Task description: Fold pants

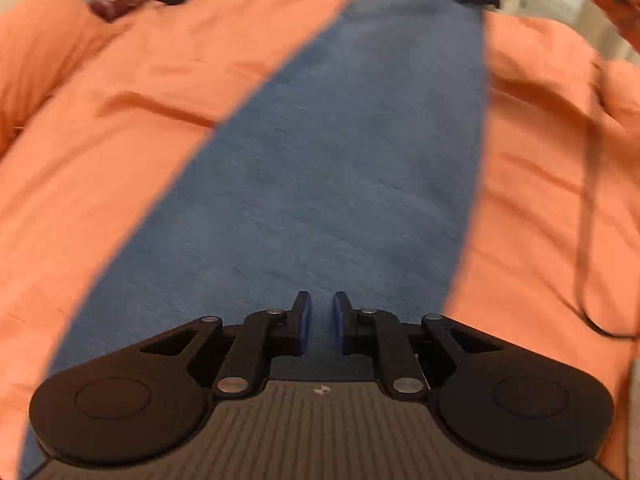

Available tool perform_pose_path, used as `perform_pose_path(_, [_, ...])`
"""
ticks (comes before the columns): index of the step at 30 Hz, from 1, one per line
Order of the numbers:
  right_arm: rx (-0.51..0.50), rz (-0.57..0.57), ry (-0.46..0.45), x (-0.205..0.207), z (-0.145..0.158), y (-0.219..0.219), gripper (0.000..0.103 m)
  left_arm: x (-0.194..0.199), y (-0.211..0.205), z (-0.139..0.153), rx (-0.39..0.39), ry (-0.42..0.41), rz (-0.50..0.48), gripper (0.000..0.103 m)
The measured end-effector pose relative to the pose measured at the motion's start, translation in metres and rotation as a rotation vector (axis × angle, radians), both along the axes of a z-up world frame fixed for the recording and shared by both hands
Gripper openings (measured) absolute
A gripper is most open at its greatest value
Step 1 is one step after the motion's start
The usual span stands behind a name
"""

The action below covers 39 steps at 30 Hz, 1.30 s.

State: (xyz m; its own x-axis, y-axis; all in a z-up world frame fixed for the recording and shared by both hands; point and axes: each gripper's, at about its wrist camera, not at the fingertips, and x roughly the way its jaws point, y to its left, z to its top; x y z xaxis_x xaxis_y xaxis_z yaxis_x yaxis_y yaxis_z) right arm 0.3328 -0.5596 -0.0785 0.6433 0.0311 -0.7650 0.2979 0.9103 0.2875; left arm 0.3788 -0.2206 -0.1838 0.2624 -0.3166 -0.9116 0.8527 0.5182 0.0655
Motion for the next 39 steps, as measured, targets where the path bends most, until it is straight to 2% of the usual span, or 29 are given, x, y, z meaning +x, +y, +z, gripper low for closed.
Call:
perform_pose_path(4, [-0.001,0.022,-0.036,-0.004,0.012,0.01,0.012,-0.017,-0.006,-0.014,-0.025,0.041,0.034,0.012])
perform_pose_path(7, [-0.029,0.064,-0.071,-0.008,0.028,0.029,0.012,-0.01,-0.007,-0.023,-0.033,0.054,0.077,0.012])
perform_pose_path(12, [-0.104,0.188,-0.173,-0.018,0.075,0.074,0.011,-0.009,0.001,-0.01,-0.063,0.074,0.125,0.012])
perform_pose_path(18, [-0.169,0.367,-0.246,-0.026,0.124,0.158,0.011,-0.024,0.054,0.025,-0.089,0.0,0.148,0.014])
perform_pose_path(23, [-0.184,0.477,-0.258,-0.02,0.135,0.239,0.01,-0.033,0.123,0.054,-0.088,-0.066,0.237,0.014])
perform_pose_path(27, [-0.169,0.559,-0.243,-0.015,0.129,0.306,0.01,-0.043,0.172,0.069,-0.065,-0.113,0.317,0.014])
perform_pose_path(31, [-0.158,0.645,-0.189,-0.01,0.105,0.373,0.009,-0.049,0.222,0.072,-0.055,-0.137,0.404,0.014])
perform_pose_path(35, [-0.153,0.736,-0.105,-0.007,0.061,0.438,0.009,-0.055,0.261,0.068,-0.035,-0.148,0.471,0.014])
perform_pose_path(39, [-0.149,0.802,0.018,-0.002,0.001,0.484,0.008,-0.062,0.295,0.062,-0.048,-0.126,0.513,0.014])
